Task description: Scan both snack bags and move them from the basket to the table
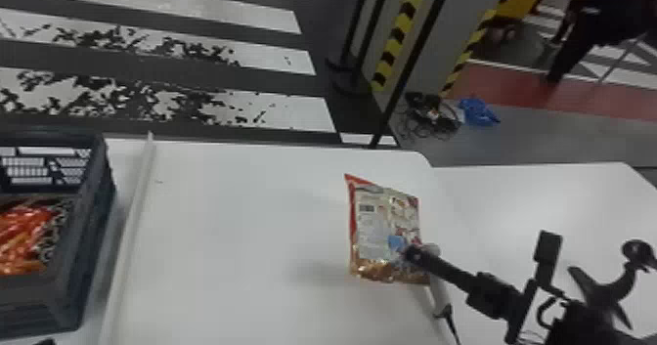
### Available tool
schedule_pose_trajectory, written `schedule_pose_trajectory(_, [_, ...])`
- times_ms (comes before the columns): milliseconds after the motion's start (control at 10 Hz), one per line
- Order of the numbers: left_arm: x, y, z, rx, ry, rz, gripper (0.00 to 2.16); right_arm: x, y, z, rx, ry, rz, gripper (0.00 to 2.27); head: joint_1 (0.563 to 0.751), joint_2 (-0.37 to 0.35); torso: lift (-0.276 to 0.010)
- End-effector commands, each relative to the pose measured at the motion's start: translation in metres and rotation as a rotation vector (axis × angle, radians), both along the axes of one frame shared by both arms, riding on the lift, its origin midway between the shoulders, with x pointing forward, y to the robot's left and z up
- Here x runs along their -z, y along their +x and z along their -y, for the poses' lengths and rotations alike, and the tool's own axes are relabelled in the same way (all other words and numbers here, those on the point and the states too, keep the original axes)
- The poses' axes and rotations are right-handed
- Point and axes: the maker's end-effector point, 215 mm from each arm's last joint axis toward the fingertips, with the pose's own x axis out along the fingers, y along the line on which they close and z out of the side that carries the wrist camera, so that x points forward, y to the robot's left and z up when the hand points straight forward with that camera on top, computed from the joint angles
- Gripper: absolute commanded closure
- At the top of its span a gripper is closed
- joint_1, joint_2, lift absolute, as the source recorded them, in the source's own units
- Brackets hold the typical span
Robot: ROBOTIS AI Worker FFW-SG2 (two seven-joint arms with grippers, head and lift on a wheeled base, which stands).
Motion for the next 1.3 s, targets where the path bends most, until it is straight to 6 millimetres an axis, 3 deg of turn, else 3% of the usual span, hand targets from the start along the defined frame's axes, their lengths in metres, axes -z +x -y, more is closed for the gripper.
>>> schedule_pose_trajectory(0, [0.001,0.0,0.0,0.002,0.0,0.0,0.07,-0.031,0.018,0.034,0.065,0.008,0.031,2.25,0.695,-0.35,-0.098])
schedule_pose_trajectory(200, [0.002,0.0,0.0,0.0,0.001,-0.002,0.07,-0.053,0.039,0.075,0.115,-0.028,0.044,2.25,0.695,-0.35,-0.098])
schedule_pose_trajectory(400, [0.004,-0.001,-0.001,-0.002,-0.001,-0.005,0.07,-0.043,0.05,0.125,0.201,-0.033,0.012,2.25,0.695,-0.35,-0.098])
schedule_pose_trajectory(600, [0.006,-0.002,-0.002,-0.004,-0.002,-0.007,0.07,-0.032,0.057,0.189,0.296,-0.122,0.014,2.25,0.695,-0.35,-0.098])
schedule_pose_trajectory(900, [0.008,-0.003,-0.003,-0.004,-0.002,-0.009,0.07,-0.02,0.053,0.282,0.439,-0.252,-0.001,2.25,0.695,-0.35,-0.098])
schedule_pose_trajectory(1200, [0.005,-0.002,-0.002,0.0,-0.006,-0.002,0.07,0.009,0.031,0.332,0.551,-0.404,-0.117,2.25,0.695,-0.35,-0.098])
